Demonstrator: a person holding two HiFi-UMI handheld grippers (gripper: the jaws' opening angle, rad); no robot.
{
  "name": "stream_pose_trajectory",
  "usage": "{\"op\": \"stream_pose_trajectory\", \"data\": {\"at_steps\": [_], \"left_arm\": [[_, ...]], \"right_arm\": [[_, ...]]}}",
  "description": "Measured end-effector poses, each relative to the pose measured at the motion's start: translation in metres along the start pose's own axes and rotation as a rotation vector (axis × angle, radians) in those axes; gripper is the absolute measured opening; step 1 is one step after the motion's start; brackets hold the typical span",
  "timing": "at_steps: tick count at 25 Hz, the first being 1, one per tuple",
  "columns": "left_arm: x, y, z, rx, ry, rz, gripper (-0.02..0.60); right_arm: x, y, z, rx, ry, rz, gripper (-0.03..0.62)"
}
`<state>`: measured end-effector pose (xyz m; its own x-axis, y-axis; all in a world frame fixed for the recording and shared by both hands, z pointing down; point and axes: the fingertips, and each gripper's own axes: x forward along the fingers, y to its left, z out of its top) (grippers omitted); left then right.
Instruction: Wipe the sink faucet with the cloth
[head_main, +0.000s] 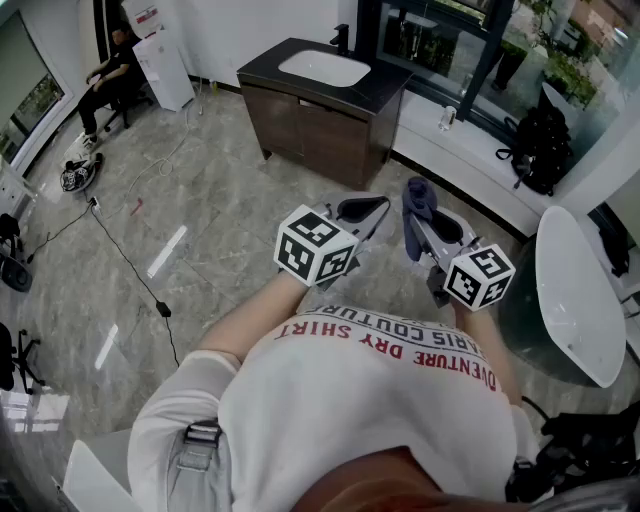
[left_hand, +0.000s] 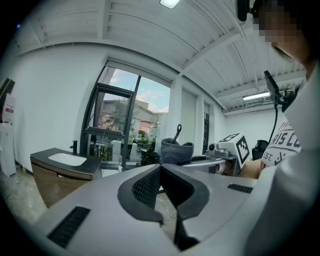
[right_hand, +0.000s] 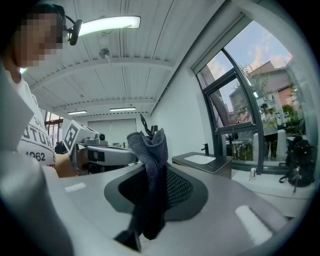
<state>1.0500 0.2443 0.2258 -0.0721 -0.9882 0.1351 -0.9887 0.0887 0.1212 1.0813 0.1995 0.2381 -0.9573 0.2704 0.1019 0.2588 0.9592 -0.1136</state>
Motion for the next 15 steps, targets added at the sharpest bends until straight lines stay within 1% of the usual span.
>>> {"op": "stream_pose_trajectory", "data": {"at_steps": [9, 15], "left_arm": [[0.002, 0.004, -0.009, -0.008, 0.002, -0.01, 0.002], [0.005, 0.012, -0.02, -0.03, 0.007, -0.017, 0.002]], "right_arm": [[0.005, -0.002, -0.013, 0.009, 0.01, -0.003, 0.077], [0.012, -0.001, -0.025, 0.031, 0.02, 0.006, 0.077]]}}
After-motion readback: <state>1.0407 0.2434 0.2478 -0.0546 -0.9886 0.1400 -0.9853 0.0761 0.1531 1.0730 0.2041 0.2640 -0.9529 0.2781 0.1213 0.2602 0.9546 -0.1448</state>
